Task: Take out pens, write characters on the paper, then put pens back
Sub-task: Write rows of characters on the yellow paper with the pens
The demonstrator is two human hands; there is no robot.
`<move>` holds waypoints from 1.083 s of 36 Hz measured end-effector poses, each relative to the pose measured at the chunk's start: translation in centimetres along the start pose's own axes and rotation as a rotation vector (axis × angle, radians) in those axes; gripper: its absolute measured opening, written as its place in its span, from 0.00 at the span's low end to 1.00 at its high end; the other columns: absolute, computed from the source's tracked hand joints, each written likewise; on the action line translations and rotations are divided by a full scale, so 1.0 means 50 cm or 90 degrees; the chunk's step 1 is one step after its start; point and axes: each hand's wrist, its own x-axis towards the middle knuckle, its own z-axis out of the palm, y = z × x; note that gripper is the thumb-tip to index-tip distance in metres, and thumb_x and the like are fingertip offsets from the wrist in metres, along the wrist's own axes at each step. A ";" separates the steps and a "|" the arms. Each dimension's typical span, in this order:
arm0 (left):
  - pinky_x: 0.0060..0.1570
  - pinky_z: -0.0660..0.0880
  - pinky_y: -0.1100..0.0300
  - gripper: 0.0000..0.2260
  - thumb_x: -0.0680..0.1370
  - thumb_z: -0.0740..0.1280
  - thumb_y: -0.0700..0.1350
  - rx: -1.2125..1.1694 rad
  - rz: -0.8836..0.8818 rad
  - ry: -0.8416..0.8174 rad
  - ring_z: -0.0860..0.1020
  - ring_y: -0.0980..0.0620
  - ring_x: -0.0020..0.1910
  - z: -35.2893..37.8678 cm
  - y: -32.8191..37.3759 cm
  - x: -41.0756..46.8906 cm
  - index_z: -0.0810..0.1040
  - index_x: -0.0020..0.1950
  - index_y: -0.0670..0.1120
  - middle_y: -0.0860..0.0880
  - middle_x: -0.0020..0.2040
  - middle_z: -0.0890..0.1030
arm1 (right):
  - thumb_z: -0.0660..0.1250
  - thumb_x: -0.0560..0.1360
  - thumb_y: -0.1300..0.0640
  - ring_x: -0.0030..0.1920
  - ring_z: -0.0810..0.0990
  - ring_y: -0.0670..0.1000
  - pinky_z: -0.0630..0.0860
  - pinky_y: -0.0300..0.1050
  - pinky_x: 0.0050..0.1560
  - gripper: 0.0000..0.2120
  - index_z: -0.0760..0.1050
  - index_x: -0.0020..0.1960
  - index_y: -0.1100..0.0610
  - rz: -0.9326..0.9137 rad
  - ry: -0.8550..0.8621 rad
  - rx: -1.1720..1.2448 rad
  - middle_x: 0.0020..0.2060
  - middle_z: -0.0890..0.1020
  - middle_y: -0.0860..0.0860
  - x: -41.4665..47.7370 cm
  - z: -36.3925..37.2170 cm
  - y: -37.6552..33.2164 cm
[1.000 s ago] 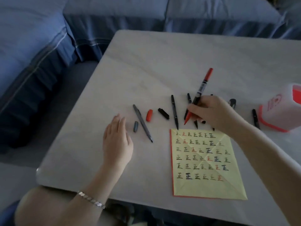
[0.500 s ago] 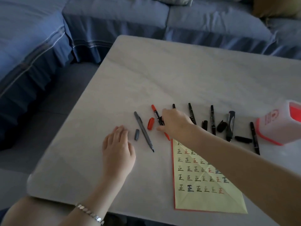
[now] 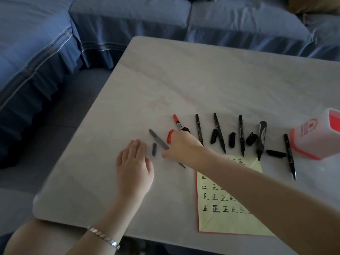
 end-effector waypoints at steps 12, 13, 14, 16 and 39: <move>0.58 0.70 0.45 0.23 0.75 0.52 0.50 -0.007 0.000 -0.038 0.75 0.39 0.59 -0.014 0.009 -0.002 0.73 0.60 0.37 0.38 0.59 0.77 | 0.67 0.72 0.59 0.22 0.66 0.43 0.68 0.34 0.25 0.10 0.70 0.33 0.58 0.076 0.254 0.595 0.21 0.71 0.46 -0.232 -0.027 0.206; 0.56 0.71 0.45 0.22 0.75 0.53 0.49 0.005 0.022 -0.028 0.75 0.38 0.58 -0.017 0.012 -0.003 0.73 0.60 0.37 0.37 0.58 0.77 | 0.67 0.71 0.59 0.22 0.67 0.44 0.69 0.35 0.25 0.10 0.71 0.33 0.59 0.090 0.288 0.619 0.21 0.71 0.47 -0.251 -0.023 0.226; 0.56 0.71 0.44 0.20 0.76 0.54 0.48 0.026 0.052 -0.014 0.76 0.38 0.56 -0.021 0.015 -0.005 0.73 0.60 0.36 0.37 0.58 0.77 | 0.68 0.71 0.60 0.22 0.68 0.45 0.69 0.35 0.25 0.09 0.71 0.33 0.59 0.102 0.319 0.632 0.21 0.72 0.49 -0.268 -0.016 0.247; 0.57 0.70 0.44 0.19 0.77 0.55 0.47 0.071 0.129 0.010 0.75 0.37 0.57 -0.027 0.027 -0.009 0.73 0.60 0.36 0.36 0.59 0.77 | 0.68 0.71 0.61 0.21 0.69 0.46 0.69 0.35 0.24 0.08 0.74 0.34 0.59 0.115 0.373 0.644 0.20 0.74 0.51 -0.297 -0.004 0.278; 0.67 0.56 0.47 0.19 0.75 0.56 0.56 -0.069 0.409 -0.275 0.65 0.44 0.69 0.041 0.264 -0.209 0.71 0.63 0.50 0.44 0.66 0.73 | 0.69 0.70 0.60 0.21 0.73 0.47 0.70 0.36 0.23 0.12 0.71 0.33 0.65 0.163 0.604 0.671 0.21 0.77 0.53 -0.350 0.123 0.341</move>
